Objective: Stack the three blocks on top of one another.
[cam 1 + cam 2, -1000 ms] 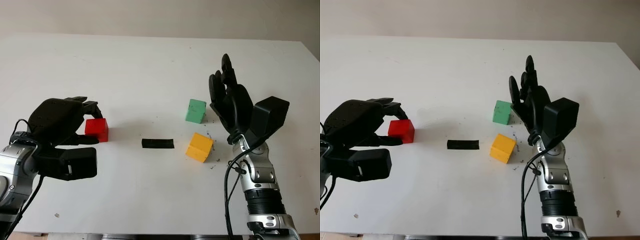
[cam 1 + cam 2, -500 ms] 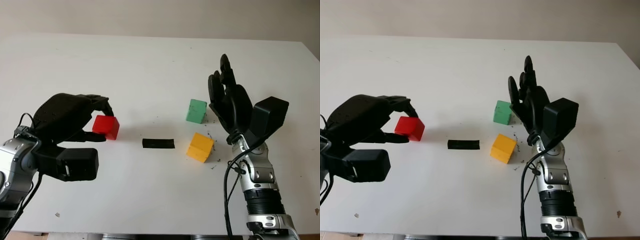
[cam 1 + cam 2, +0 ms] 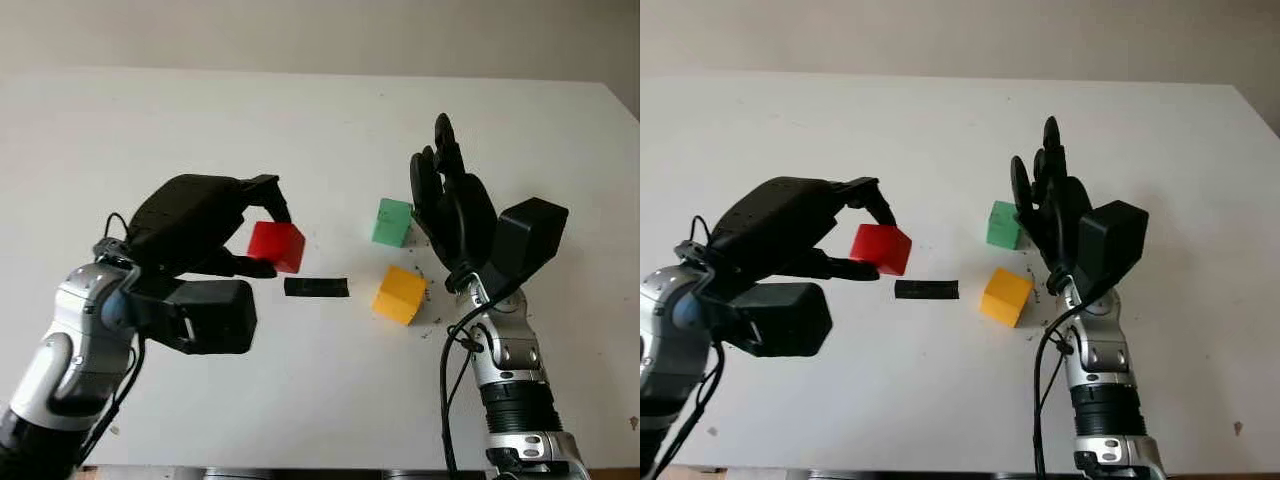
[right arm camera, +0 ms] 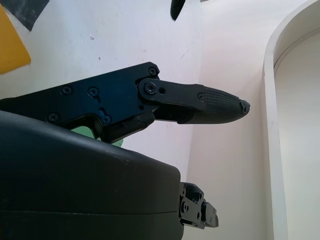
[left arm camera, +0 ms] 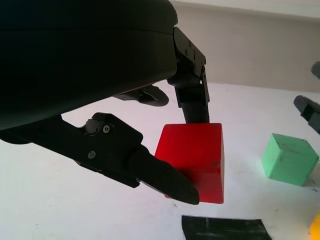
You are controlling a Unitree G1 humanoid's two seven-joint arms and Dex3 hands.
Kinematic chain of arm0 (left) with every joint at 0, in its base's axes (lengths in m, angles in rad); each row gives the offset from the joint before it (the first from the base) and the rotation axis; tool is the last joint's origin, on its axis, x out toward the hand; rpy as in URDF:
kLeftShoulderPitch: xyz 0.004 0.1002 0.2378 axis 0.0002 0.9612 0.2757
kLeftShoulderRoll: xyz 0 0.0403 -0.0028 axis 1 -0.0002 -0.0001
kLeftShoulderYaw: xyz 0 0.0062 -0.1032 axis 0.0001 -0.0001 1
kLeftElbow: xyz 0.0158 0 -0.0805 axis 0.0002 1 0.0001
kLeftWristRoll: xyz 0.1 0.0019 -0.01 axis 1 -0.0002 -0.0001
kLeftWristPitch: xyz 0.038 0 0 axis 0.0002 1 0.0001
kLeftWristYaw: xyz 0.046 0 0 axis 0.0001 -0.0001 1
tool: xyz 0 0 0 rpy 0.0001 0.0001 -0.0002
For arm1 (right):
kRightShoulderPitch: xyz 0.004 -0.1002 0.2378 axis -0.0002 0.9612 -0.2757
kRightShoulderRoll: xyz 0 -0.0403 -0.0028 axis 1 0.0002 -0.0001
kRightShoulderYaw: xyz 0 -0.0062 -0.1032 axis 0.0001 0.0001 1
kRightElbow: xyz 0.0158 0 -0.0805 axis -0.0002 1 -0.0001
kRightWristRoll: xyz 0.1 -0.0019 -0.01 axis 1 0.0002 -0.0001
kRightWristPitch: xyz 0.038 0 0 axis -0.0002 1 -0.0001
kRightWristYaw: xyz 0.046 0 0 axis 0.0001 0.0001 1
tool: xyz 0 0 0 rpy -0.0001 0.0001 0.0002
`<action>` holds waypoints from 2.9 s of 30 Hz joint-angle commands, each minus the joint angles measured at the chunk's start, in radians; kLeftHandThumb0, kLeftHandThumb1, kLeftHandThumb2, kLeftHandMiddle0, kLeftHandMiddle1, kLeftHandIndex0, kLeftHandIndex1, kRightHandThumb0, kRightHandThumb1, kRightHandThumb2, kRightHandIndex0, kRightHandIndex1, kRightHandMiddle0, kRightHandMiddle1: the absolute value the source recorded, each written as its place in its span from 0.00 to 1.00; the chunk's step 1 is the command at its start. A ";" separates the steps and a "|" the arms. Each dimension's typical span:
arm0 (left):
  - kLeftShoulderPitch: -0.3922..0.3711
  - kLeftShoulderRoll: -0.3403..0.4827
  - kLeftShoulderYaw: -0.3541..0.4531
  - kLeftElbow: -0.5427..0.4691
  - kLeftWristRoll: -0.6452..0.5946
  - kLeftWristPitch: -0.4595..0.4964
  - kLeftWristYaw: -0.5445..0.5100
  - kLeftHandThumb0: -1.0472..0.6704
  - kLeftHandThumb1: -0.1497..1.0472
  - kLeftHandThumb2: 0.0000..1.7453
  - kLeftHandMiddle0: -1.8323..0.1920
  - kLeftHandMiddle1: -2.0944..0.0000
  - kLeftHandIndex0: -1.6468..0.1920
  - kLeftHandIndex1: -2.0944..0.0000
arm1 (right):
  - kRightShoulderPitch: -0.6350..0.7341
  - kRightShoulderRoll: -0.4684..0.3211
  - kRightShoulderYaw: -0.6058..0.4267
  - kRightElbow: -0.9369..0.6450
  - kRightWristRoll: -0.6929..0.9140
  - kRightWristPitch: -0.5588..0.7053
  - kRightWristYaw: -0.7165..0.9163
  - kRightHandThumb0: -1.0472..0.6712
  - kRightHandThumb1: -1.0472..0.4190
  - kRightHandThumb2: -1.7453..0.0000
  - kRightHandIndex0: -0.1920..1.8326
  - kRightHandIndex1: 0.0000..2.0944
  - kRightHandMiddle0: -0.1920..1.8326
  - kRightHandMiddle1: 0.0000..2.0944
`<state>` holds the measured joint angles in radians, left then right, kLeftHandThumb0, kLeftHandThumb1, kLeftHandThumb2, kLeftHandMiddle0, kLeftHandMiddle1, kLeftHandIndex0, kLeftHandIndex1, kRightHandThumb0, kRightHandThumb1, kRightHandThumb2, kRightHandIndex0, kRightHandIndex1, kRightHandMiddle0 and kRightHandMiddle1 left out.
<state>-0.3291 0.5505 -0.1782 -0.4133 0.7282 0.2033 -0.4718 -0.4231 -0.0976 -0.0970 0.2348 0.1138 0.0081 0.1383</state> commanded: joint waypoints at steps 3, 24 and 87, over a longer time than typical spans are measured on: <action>-0.017 -0.027 -0.050 -0.019 0.047 0.024 -0.034 0.43 0.92 0.03 0.67 0.96 0.64 0.32 | 0.005 0.007 0.000 -0.009 0.001 -0.010 -0.009 0.22 0.00 0.69 0.00 0.00 0.00 0.00; -0.068 -0.093 -0.149 0.055 0.156 0.075 -0.174 0.43 0.95 0.03 0.67 0.97 0.66 0.26 | 0.001 0.034 0.008 0.001 -0.003 -0.007 -0.038 0.20 0.00 0.71 0.00 0.00 0.00 0.00; -0.113 -0.187 -0.199 0.183 0.179 0.117 -0.112 0.30 0.93 0.03 0.75 0.99 0.85 0.40 | 0.018 0.035 0.005 0.003 -0.002 -0.021 -0.045 0.21 0.00 0.72 0.00 0.00 0.00 0.00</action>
<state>-0.4474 0.3655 -0.3637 -0.2323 0.9026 0.3206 -0.5829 -0.4066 -0.0613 -0.0892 0.2394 0.1075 -0.0009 0.0897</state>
